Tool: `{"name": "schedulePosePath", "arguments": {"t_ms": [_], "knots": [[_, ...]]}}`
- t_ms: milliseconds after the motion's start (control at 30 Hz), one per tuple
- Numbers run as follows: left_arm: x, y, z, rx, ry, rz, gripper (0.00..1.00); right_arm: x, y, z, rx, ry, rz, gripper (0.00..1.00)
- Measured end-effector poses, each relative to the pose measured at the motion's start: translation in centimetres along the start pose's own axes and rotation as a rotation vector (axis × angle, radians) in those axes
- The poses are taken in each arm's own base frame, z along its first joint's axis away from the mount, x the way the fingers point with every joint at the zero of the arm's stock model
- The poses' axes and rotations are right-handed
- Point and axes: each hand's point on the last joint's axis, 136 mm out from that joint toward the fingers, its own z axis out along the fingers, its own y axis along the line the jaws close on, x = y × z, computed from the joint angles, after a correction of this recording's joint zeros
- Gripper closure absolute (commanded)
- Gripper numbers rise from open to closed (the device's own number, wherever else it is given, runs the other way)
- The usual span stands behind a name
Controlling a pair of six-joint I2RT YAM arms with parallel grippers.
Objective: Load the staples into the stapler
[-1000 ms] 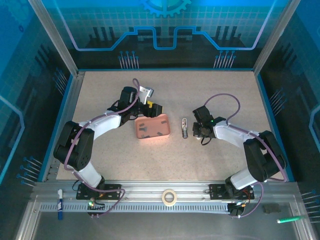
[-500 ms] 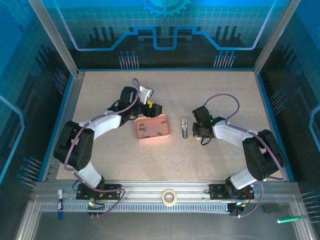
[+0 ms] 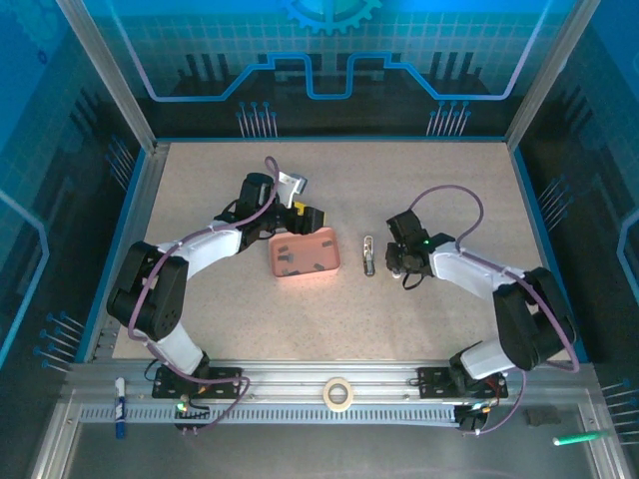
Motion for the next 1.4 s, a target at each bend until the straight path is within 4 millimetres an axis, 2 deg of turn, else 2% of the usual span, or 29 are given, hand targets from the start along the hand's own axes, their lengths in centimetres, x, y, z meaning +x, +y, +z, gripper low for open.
{"name": "schedulePosePath", "arguments": {"t_ms": [200, 333, 467, 600, 767, 1067, 1400], "knots": [[0.1, -0.6, 0.7, 0.012, 0.023, 0.000, 0.20, -1.9, 0.6, -3.6, -0.090, -0.094, 0.030, 0.64], [-0.4, -2.8, 2.0, 0.048, 0.056, 0.023, 0.22, -1.8, -0.9, -4.8, -0.170, -0.110, 0.110, 0.61], [-1.6, -5.4, 3.8, 0.088, 0.084, 0.052, 0.23, -0.2, -2.9, -4.2, -0.227, -0.074, 0.206, 0.60], [-1.9, -8.0, 5.5, 0.126, 0.123, 0.091, 0.22, 1.6, -3.2, -3.4, -0.286, -0.022, 0.242, 0.59], [-2.0, -10.7, 8.2, 0.162, 0.181, 0.121, 0.22, 2.4, -3.4, -2.9, -0.347, 0.007, 0.294, 0.58], [-2.2, -12.5, 12.9, 0.186, 0.234, 0.145, 0.22, 4.3, -2.9, -1.5, -0.435, 0.055, 0.384, 0.58], [-0.3, -13.9, 16.8, 0.206, 0.296, 0.152, 0.23, 5.5, -2.6, 0.2, -0.446, 0.146, 0.426, 0.58]]}}
